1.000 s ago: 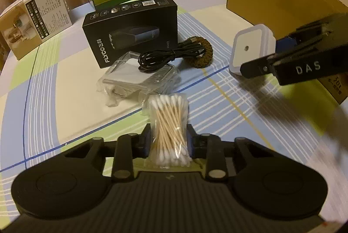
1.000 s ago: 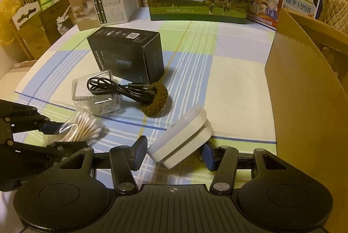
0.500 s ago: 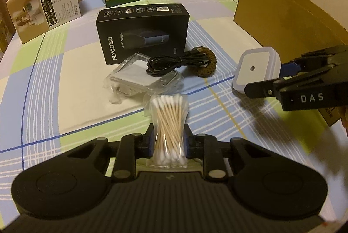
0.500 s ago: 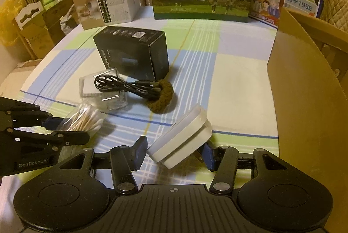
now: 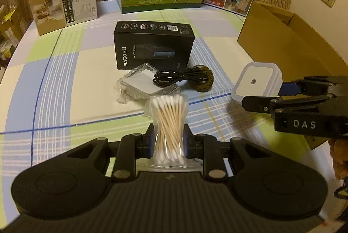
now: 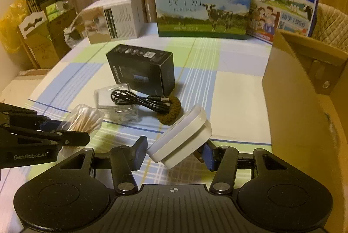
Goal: Organize objects
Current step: 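Carry the swab bag and white device over the cardboard box with both grippers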
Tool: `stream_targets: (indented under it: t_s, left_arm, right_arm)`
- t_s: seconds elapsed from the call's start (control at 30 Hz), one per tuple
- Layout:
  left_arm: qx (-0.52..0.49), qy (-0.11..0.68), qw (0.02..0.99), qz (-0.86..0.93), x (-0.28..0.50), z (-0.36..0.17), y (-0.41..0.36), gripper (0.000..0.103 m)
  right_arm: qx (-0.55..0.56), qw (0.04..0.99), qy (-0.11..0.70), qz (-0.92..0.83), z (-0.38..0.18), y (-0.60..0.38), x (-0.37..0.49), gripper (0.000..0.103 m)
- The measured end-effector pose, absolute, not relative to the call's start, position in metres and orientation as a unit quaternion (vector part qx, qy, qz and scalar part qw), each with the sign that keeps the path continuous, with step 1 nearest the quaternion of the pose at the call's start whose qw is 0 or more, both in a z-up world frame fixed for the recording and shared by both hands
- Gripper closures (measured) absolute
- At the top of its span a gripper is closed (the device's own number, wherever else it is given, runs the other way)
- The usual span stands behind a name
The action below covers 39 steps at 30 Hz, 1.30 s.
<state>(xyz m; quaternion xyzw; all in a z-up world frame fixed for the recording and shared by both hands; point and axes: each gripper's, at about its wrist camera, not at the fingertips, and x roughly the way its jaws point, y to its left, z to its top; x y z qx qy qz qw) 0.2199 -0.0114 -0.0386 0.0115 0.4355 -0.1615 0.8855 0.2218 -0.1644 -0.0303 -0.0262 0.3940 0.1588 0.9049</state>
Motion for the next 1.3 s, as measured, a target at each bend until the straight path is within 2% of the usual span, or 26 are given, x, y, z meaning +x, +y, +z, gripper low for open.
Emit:
stream_targets:
  t_s: [0.8, 1.3]
  left_arm:
    - [-0.047, 0.389, 0.913, -0.114, 0.060, 0.052, -0.043, 0.083]
    - [-0.048, 0.369, 0.920, -0.125, 0.009, 0.083, -0.086, 0.083]
  right_arm:
    - [0.028, 0.931, 0.335, 0.140, 0.047, -0.216, 0.061, 0.054]
    - [0.029, 0.944, 0.313, 0.103, 0.081, -0.265, -0.001, 0.054]
